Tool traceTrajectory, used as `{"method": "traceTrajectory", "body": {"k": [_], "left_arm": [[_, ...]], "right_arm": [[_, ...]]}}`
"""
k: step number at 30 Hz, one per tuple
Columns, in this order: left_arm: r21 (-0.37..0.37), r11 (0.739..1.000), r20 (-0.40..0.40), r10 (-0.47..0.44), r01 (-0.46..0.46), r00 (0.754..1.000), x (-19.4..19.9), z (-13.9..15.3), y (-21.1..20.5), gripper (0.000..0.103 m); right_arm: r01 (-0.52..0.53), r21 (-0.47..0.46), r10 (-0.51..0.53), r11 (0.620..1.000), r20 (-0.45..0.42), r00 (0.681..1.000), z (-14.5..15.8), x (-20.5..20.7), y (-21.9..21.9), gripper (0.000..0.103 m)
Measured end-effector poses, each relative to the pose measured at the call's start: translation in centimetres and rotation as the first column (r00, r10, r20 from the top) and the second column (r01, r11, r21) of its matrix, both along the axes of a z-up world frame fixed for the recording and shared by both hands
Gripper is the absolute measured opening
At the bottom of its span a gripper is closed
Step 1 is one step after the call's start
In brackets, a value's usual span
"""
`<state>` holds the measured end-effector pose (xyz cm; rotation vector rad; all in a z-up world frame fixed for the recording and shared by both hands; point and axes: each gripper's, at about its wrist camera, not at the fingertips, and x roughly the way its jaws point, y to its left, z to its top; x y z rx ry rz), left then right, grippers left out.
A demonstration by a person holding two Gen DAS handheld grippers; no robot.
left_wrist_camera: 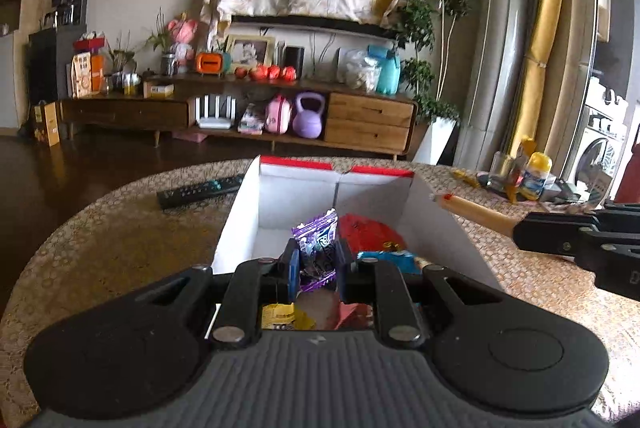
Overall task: Organize snacks
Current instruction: 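Carry the candy and sausage stick over the box and open both grippers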
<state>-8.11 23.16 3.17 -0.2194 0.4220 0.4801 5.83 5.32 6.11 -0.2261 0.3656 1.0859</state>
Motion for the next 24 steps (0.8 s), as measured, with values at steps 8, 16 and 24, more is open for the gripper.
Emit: {"method": "traceTrajectory", "body": {"k": [8,16,24], "left_arm": [[-0.038,0.999,-0.048,0.012,-0.014,0.999,1.0,-1.4,2.0,0.018],[-0.066,0.998,-0.089,0.006,-0.012,0.996,1.8,-2.5,2.8,0.018],[-0.065,0.998,-0.117,-0.007,-0.001,0.993,2.2,-2.9,2.9,0.018]], "right_arm": [[-0.073,-0.053,0.069,0.996,-0.071,0.995,-1.3,0.2,4.7,0.010],[-0.111,-0.145,0.093,0.983,-0.124,0.988,-1.8,1.0,8.8,0.010],[-0.091,-0.251,0.051,0.964,-0.162,0.985,-2.8,1.7,11.9,0.010]]}}
